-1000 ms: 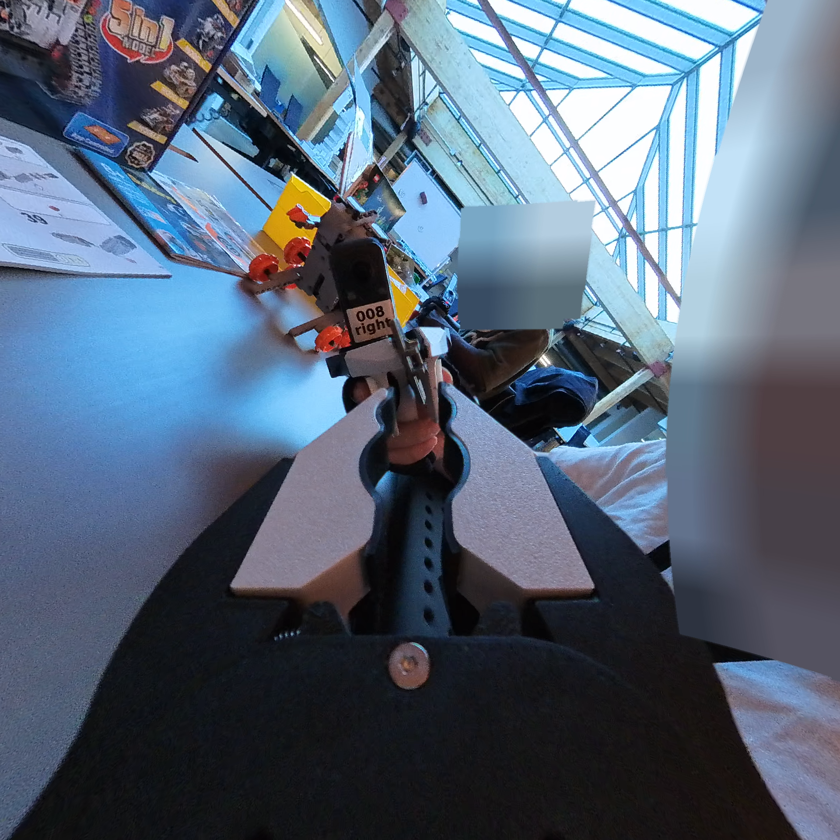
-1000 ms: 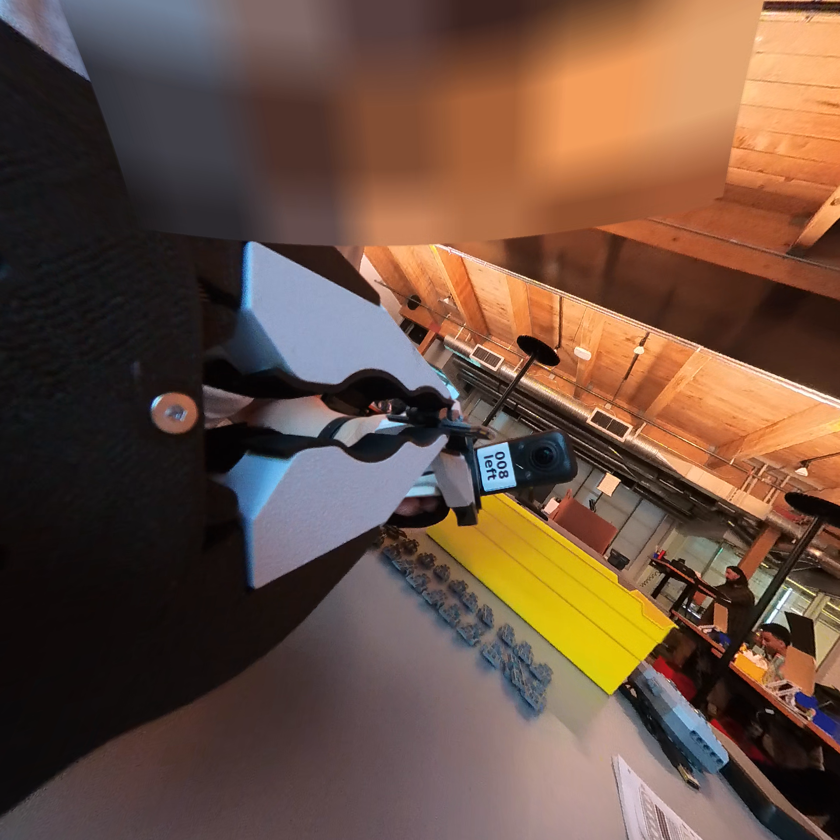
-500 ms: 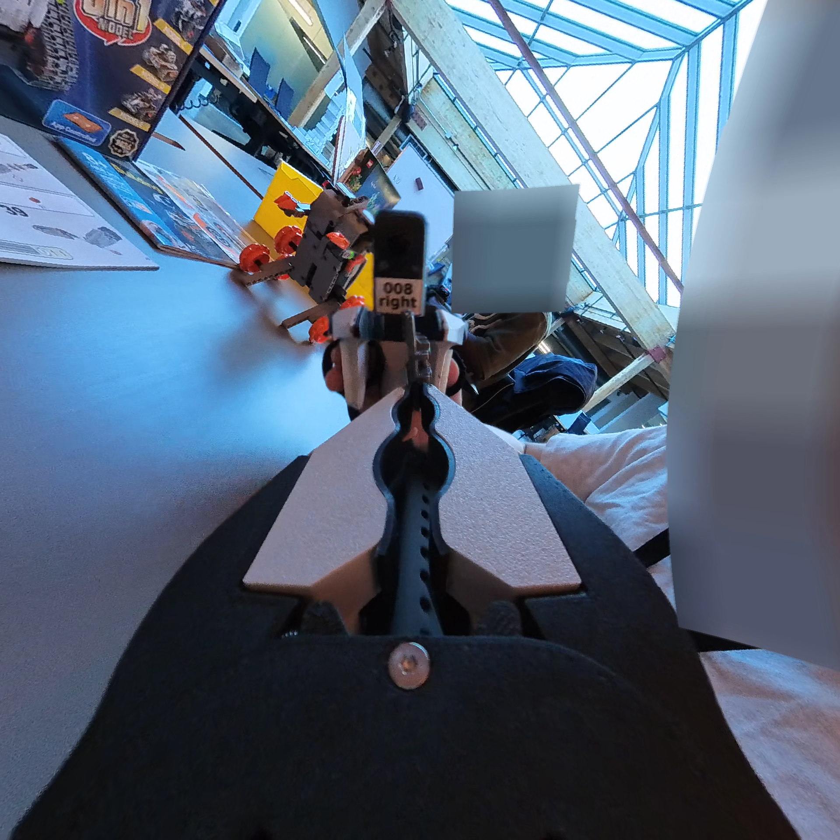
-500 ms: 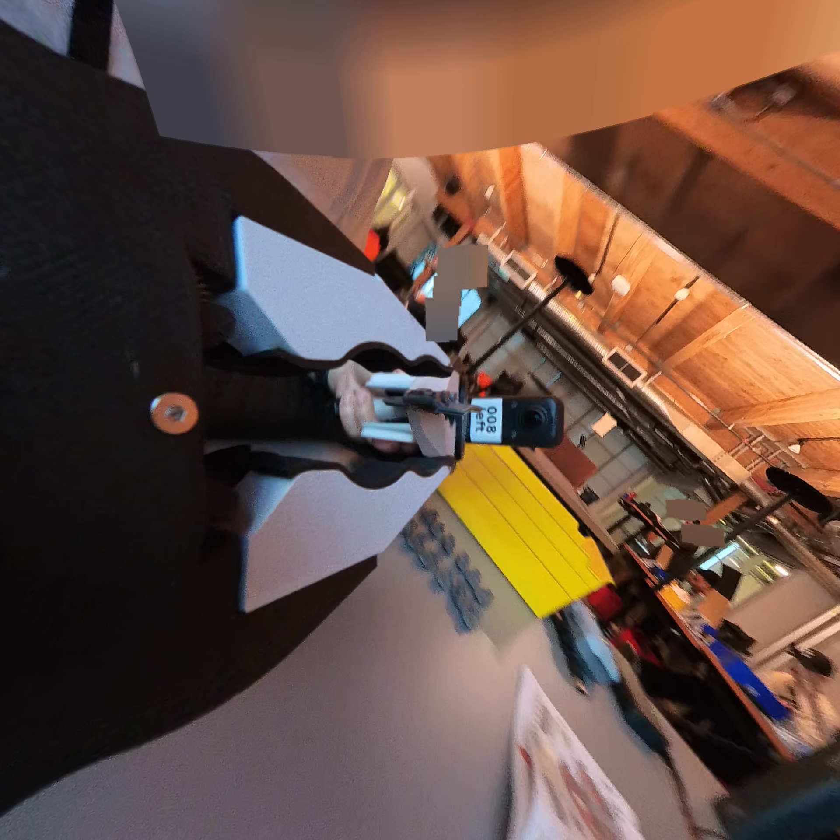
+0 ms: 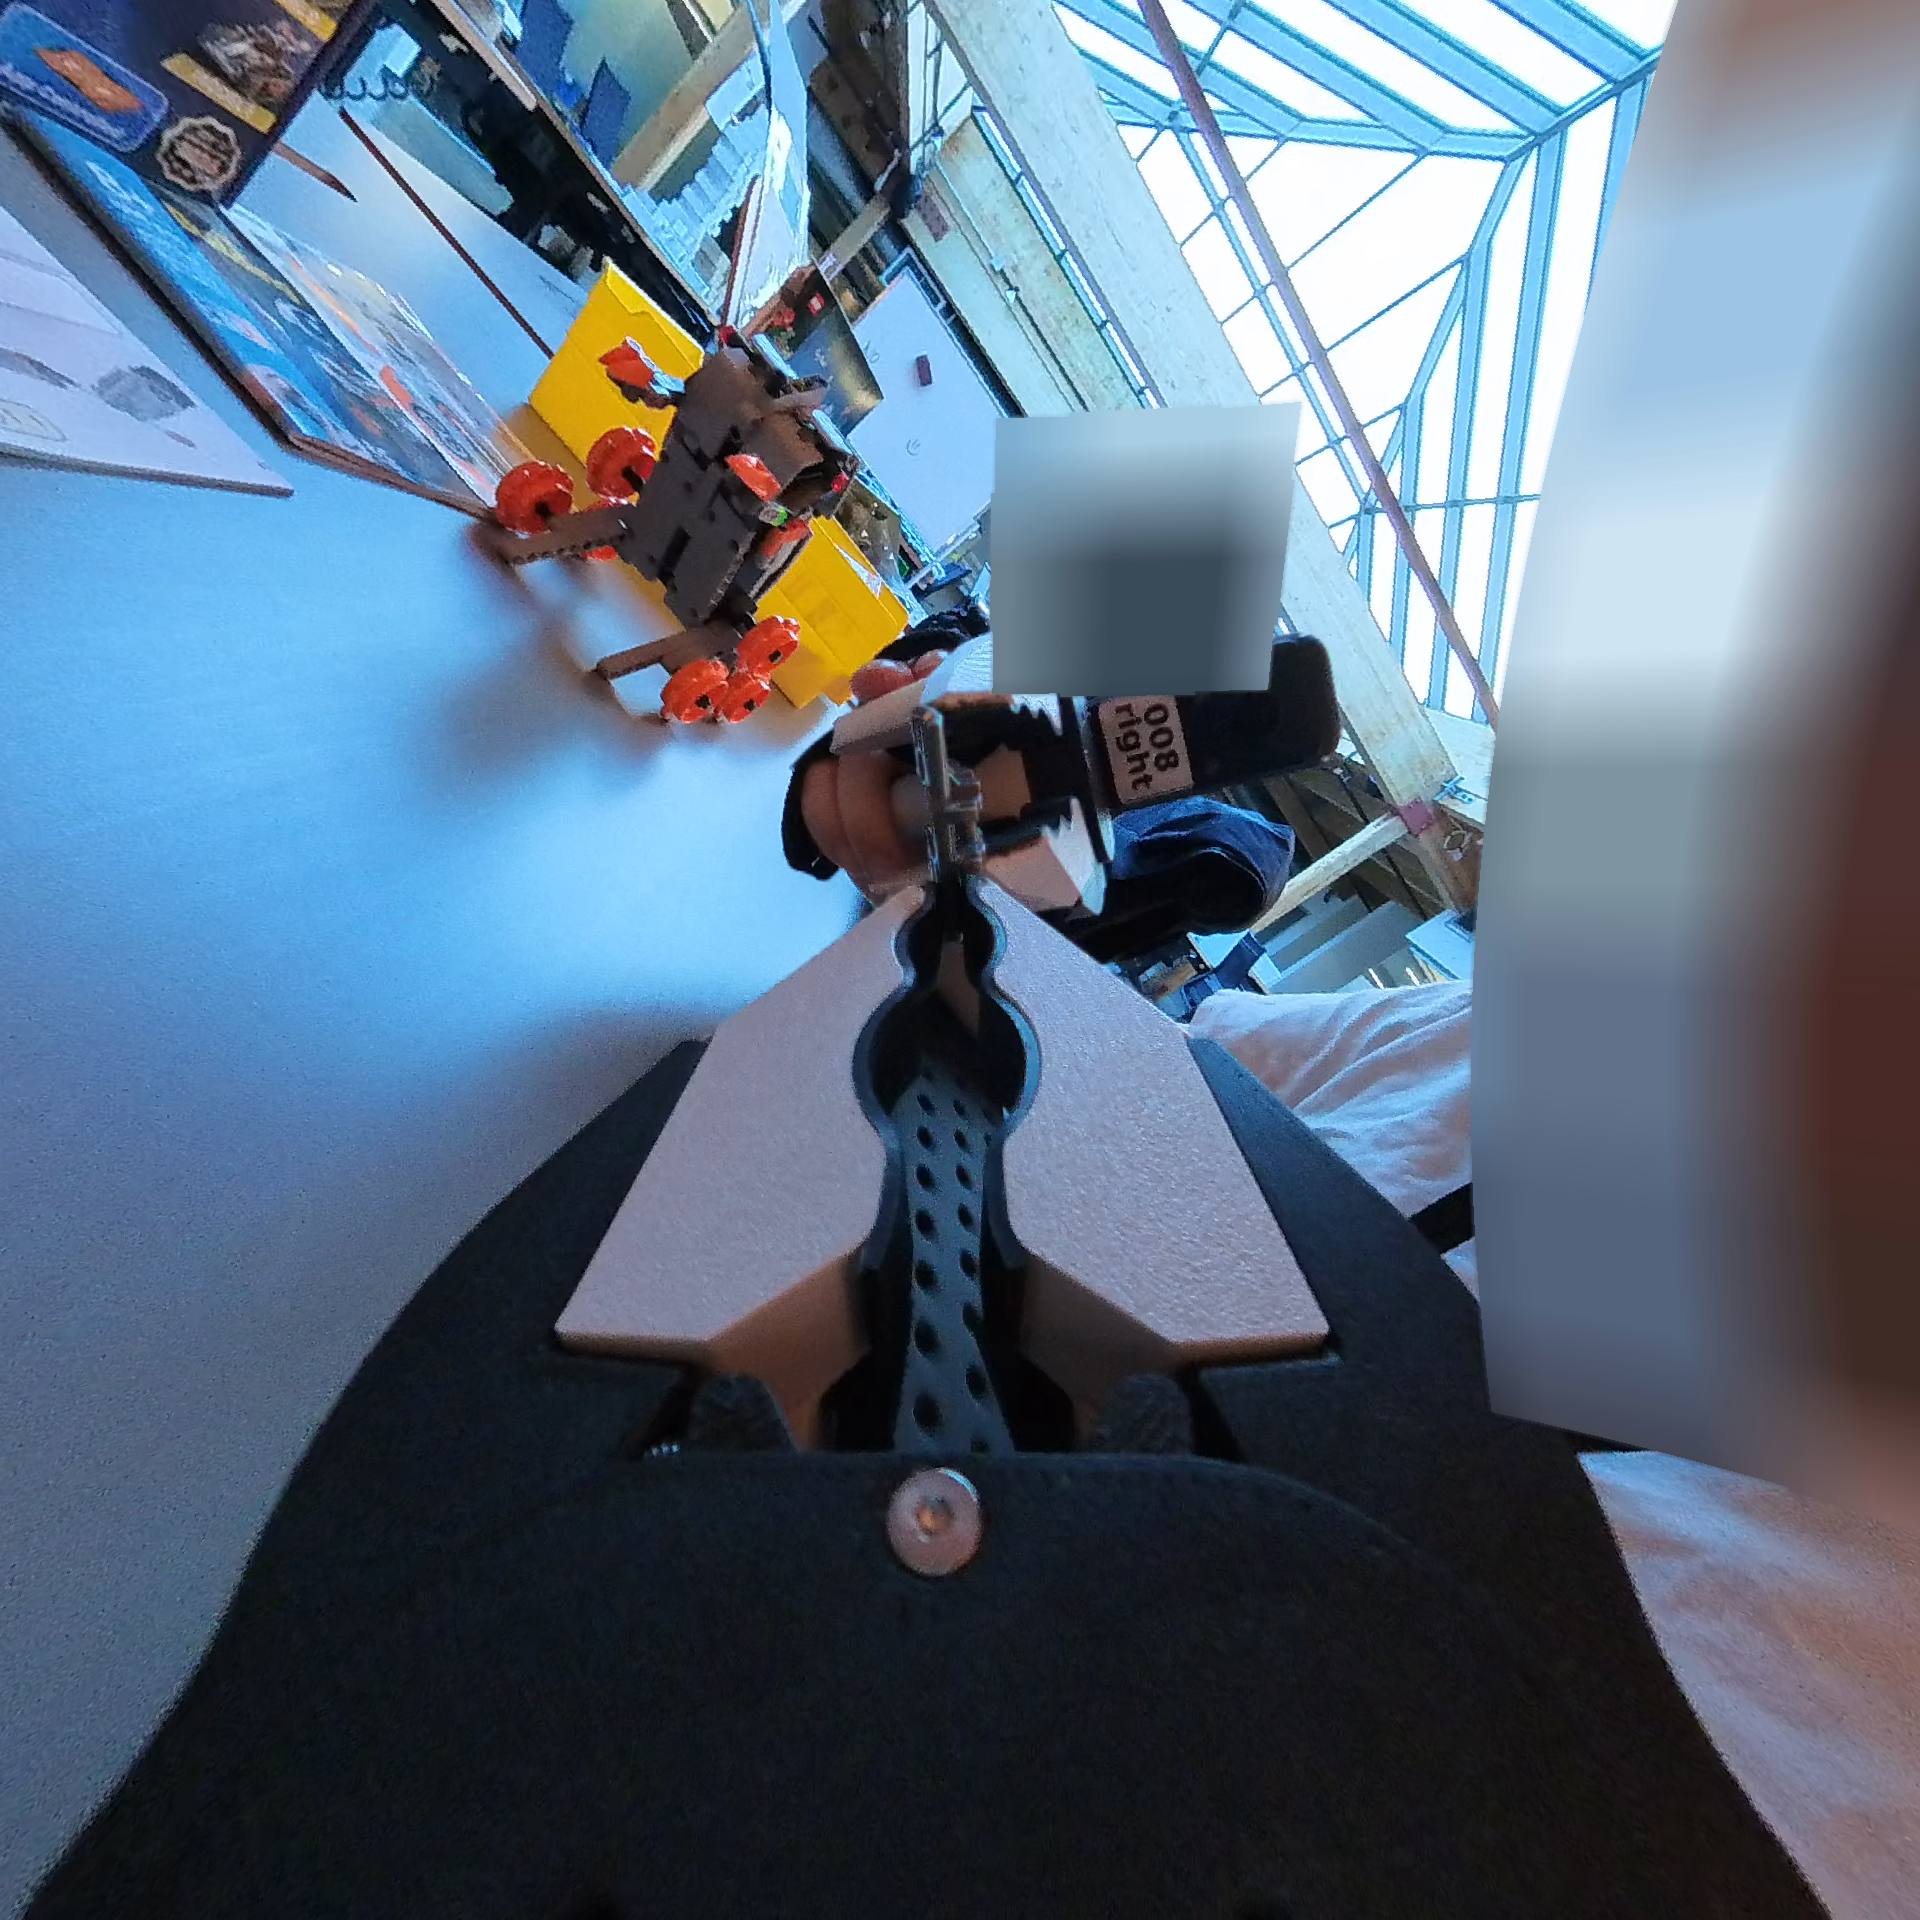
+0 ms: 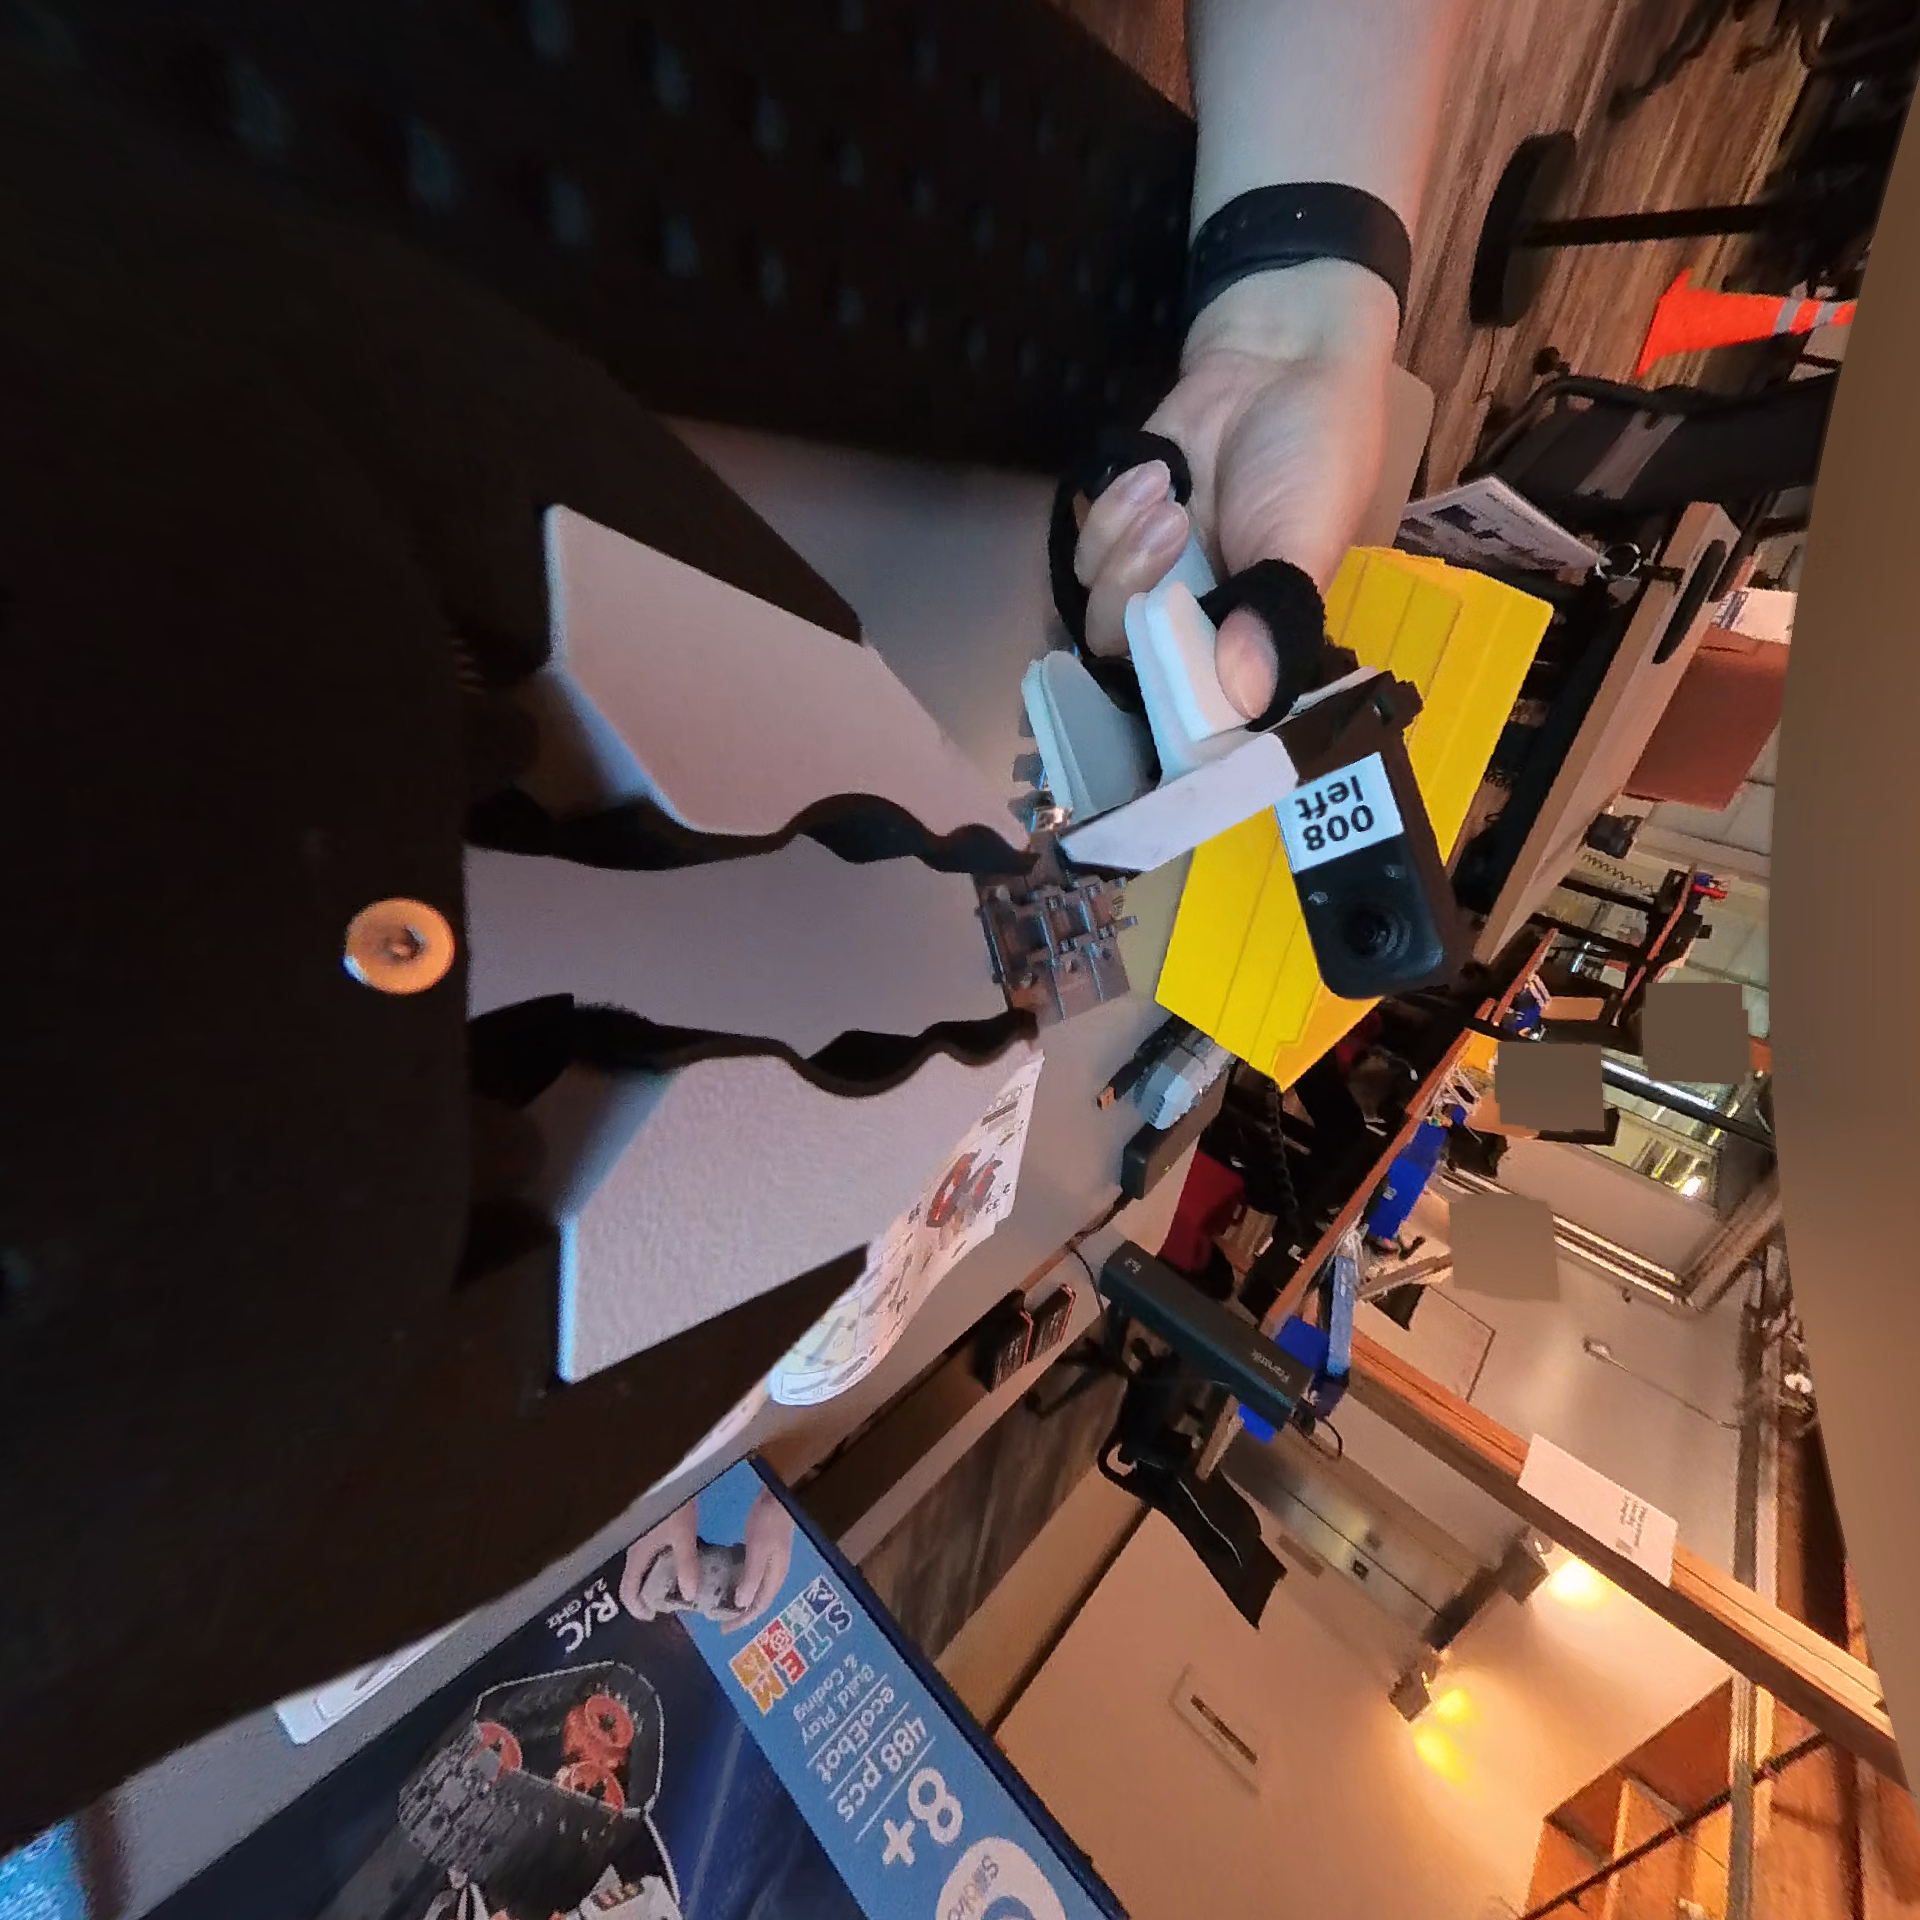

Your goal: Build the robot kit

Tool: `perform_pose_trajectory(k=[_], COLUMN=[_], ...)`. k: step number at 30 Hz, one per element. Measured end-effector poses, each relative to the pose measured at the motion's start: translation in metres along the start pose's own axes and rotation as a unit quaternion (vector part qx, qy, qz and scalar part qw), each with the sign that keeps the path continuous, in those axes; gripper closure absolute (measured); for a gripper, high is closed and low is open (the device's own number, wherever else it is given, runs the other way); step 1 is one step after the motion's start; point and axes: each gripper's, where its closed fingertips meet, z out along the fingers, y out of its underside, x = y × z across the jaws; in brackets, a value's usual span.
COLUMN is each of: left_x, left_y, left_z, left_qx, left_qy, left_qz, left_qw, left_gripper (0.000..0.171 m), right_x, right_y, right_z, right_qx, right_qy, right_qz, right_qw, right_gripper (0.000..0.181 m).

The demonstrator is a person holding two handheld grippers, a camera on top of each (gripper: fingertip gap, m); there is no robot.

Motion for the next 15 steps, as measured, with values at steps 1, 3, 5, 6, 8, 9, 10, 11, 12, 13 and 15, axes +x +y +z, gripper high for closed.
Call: perform_pose_trajectory(k=[1,3,5,6,8,9,10,11,12,13,15], left_x=[0.000,0.000,-0.002,-0.003,-0.004,-0.004,-0.004,-0.005,-0.006,-0.007,-0.009], left_y=[0.001,0.003,0.004,0.004,0.005,0.005,0.006,0.007,0.010,0.012,0.015], left_z=[0.000,0.001,0.001,0.001,0.000,-0.001,-0.001,-0.001,-0.001,-0.001,-0.001], left_qx=[-0.004,-0.007,-0.011,-0.011,-0.014,-0.016,-0.018,-0.023,-0.030,-0.037,-0.044], left_qy=[0.002,0.005,0.003,0.003,-0.001,-0.003,-0.005,-0.008,-0.010,-0.013,-0.020], left_qz=[-0.003,-0.010,-0.017,-0.019,-0.020,-0.020,-0.020,-0.020,-0.021,-0.021,-0.023], left_qw=[1.000,1.000,1.000,1.000,1.000,1.000,1.000,1.000,0.999,0.999,0.999], left_gripper=[0.171,0.171,0.171,0.171,0.171,0.171,0.171,0.171,0.171,0.171,0.171], right_x=[0.000,-0.003,-0.004,-0.004,-0.005,-0.006,-0.007,-0.008,-0.009,-0.009,-0.013], right_y=[-0.001,0.000,0.003,0.004,0.005,0.005,0.005,0.005,0.005,0.007,0.011], right_z=[-0.001,-0.002,-0.001,-0.001,-0.001,-0.001,-0.001,-0.001,-0.001,0.000,0.001], right_qx=[0.002,0.000,-0.010,-0.011,-0.013,-0.013,-0.013,-0.013,-0.015,-0.021,-0.030], right_qy=[-0.001,-0.014,-0.018,-0.019,-0.021,-0.023,-0.025,-0.028,-0.027,-0.026,-0.036], right_qz=[-0.001,-0.003,-0.006,-0.006,-0.004,-0.005,-0.007,-0.011,-0.015,-0.020,-0.027], right_qw=[1.000,1.000,1.000,1.000,1.000,1.000,1.000,0.999,0.999,0.999,0.999], right_gripper=[0.161,0.168,0.168,0.168,0.168,0.168,0.166,0.165,0.165,0.165,0.166])
